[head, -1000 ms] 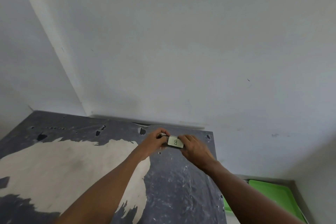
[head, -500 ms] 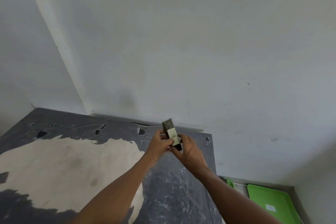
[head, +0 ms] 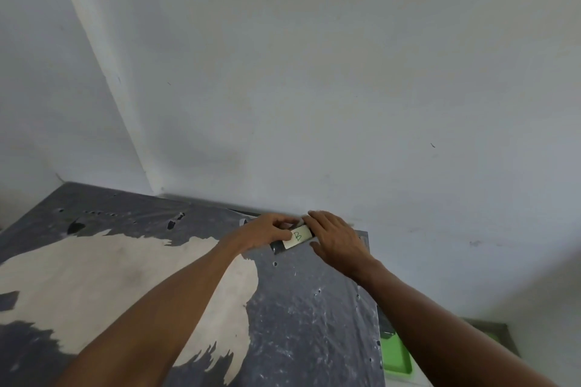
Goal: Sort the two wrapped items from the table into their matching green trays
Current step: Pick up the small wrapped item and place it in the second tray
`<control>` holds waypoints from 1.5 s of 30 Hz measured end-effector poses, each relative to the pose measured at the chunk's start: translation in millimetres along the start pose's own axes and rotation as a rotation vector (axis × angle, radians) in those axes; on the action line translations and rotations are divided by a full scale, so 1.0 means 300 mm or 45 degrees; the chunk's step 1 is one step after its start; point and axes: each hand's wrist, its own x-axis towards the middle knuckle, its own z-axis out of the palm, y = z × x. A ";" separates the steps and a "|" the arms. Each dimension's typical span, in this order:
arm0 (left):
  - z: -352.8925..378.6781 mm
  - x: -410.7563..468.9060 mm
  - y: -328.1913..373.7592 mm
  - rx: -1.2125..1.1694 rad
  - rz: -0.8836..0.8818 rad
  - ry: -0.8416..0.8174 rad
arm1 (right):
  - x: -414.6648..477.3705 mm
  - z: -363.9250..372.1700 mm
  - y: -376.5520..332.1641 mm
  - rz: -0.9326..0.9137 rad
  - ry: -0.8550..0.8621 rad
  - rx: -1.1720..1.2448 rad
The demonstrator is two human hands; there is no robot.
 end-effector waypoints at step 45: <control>1.551 0.284 0.444 0.904 0.135 0.058 | -1.410 -0.206 0.876 0.670 -0.432 0.092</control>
